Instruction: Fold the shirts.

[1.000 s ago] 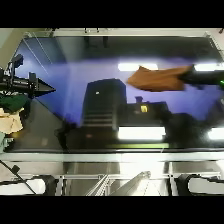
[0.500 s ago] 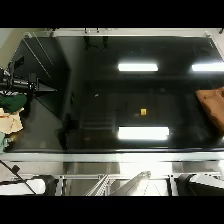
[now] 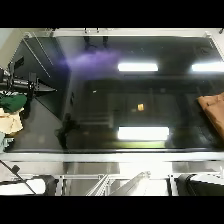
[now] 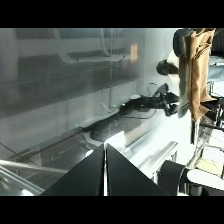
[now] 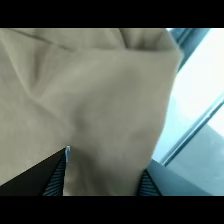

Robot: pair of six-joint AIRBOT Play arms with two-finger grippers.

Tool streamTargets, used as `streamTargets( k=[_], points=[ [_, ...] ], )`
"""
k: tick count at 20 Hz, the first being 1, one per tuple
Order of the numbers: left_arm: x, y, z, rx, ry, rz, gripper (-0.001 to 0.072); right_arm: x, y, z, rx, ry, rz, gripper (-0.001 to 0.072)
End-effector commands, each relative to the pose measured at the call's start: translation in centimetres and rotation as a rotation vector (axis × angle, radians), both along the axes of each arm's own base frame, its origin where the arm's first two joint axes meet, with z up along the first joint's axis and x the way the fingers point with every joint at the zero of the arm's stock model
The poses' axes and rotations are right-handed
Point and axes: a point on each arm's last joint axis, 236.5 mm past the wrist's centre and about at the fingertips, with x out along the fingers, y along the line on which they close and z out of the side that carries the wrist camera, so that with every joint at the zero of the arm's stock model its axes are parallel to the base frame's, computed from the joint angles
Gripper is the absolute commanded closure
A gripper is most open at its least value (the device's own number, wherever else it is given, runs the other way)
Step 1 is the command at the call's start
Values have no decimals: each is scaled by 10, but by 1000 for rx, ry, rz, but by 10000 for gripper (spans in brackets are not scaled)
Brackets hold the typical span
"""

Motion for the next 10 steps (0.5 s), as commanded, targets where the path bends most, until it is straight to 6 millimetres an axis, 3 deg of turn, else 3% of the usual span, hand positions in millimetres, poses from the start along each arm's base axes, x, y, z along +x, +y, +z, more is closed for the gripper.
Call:
streamTargets(
  k=[1, 7, 9, 10],
  points=[
    [0, 0, 0, 0, 4, 4, 693, -7, 17, 16, 50, 11, -29, 248],
    [2, 1, 0, 3, -1, 10, 693, -9, 36, 99, -47, -65, -187, 250],
    [2, 1, 0, 5, -8, 5, 693, 20, 50, 129, -82, -184, -153, 257],
    [2, 1, 0, 8, -23, -6, 693, 43, 64, 141, -74, -259, -99, 354]
  ],
)
